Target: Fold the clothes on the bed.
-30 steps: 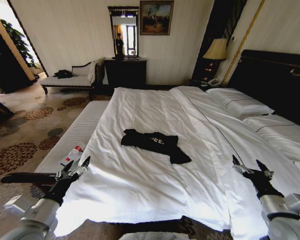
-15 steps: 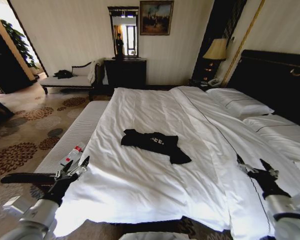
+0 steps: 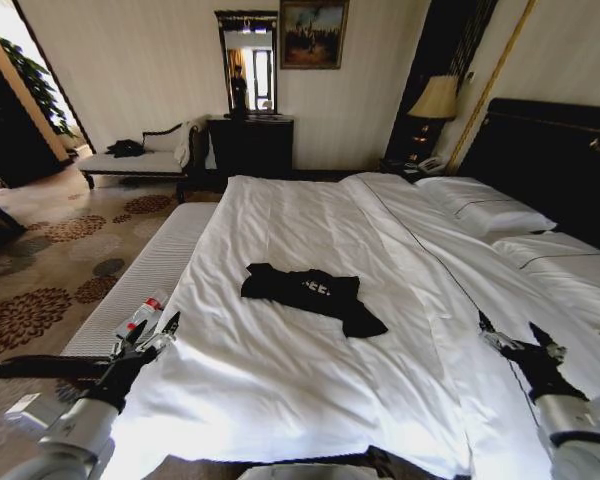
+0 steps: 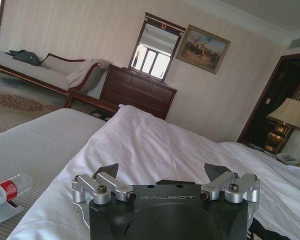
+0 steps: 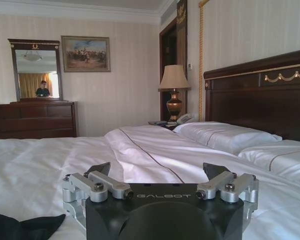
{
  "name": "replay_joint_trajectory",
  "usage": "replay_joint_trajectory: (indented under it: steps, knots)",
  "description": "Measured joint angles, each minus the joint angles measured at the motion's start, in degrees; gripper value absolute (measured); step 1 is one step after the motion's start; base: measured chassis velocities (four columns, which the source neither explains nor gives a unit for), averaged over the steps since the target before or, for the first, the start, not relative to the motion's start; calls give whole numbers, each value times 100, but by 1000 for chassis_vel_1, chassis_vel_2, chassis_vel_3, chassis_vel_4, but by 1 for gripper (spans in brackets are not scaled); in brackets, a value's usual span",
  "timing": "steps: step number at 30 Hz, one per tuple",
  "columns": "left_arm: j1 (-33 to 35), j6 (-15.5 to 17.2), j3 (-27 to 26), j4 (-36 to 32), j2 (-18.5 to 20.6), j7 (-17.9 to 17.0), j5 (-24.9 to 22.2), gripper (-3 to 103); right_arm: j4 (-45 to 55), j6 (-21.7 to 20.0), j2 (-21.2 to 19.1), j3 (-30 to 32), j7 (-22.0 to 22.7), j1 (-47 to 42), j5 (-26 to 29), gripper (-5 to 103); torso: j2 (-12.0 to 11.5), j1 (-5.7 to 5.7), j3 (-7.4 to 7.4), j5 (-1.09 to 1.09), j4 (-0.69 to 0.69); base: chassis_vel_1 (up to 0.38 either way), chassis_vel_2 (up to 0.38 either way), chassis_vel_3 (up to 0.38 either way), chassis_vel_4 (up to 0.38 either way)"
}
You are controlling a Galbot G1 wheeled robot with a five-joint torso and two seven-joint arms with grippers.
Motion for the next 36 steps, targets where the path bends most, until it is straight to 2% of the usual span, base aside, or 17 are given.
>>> replay_joint_trajectory:
  steps: [11, 22, 31, 36]
  knots:
    - [-14, 10, 41, -2, -26, 1, 20, 98, 4, 174, 30, -95, -67, -19, -221, 100, 1, -4, -1, 0, 0, 0, 0, 0, 0]
    - [-43, 27, 80, 6, 28, -17, -12, 98, 12, 181, 56, -239, -36, -31, -327, 100, 1, -4, -2, 0, -1, -36, 36, 34, -39]
    - [-69, 50, 98, 13, 80, -35, 7, 101, 37, 180, 89, -321, 21, -33, -373, 100, 0, 0, 0, -1, -1, -42, 60, 45, -49]
    - [-62, 30, 103, 44, 88, -58, 123, 96, 37, 174, 96, -329, 29, -36, -404, 100, 2, -5, -2, 0, 0, 0, 0, 0, 0]
